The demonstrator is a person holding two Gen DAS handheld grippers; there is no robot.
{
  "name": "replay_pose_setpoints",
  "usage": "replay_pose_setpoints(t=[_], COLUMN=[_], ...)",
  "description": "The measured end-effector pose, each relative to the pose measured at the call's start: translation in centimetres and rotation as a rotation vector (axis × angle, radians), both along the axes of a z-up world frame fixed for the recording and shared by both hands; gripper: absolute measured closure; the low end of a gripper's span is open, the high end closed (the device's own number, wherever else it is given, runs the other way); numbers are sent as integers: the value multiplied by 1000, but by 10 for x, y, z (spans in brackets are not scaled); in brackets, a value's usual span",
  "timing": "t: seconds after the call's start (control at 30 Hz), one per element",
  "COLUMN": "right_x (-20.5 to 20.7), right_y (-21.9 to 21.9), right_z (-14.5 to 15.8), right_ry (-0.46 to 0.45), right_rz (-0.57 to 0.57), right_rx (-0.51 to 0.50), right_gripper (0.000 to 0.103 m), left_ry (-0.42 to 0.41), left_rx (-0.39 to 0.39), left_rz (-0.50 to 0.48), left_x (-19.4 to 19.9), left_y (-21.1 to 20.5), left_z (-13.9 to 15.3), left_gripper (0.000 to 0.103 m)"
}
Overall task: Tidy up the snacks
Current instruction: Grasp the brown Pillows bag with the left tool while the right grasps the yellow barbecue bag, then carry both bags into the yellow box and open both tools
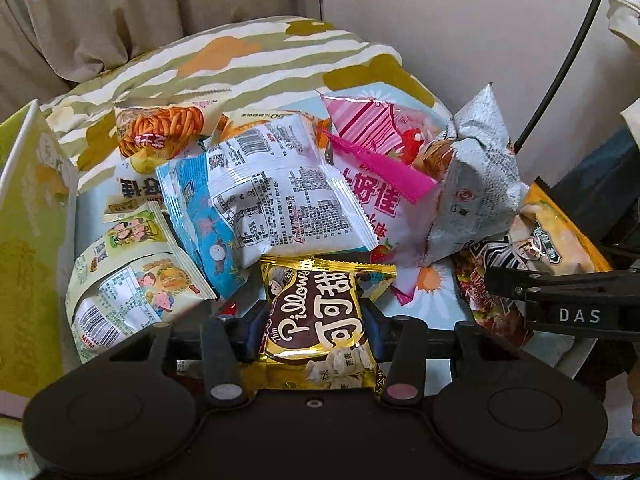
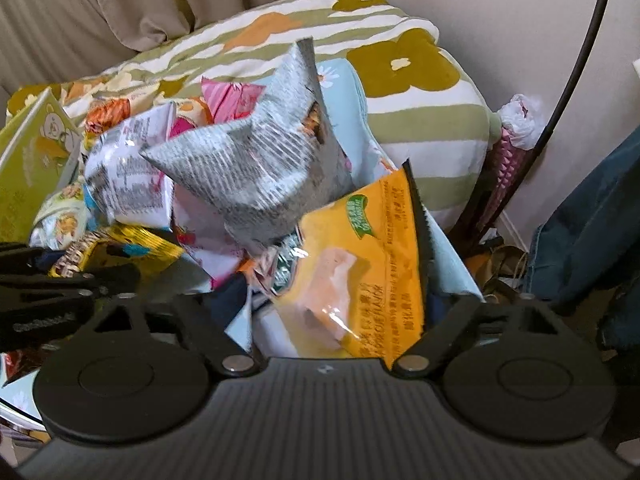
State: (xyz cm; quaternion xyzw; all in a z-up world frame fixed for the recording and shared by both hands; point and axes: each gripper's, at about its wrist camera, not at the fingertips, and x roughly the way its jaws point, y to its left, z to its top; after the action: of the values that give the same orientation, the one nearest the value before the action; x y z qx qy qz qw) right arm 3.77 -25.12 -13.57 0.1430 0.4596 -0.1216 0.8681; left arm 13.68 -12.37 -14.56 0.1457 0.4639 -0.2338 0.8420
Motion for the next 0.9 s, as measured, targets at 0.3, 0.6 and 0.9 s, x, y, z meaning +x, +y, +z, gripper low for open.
replay_pose_setpoints(t=[0.3,0.6,0.9], right_x=[-16,-37,-44], right_y=[0,-1,15], right_z=[14,45,87], right_ry=[-4,-47,-146], right_rz=[-5,9,65], right_rx=[-41,-65,-68], right_gripper=[21,21,21], left_ry=[-36,-87,-170], left_rx=[-35,-101,-153], left_rz=[13,60,152], left_x=[-13,-32,-40], left_y=[-2,7,36], left_z=[17,47,88], left_gripper=[53,53,53])
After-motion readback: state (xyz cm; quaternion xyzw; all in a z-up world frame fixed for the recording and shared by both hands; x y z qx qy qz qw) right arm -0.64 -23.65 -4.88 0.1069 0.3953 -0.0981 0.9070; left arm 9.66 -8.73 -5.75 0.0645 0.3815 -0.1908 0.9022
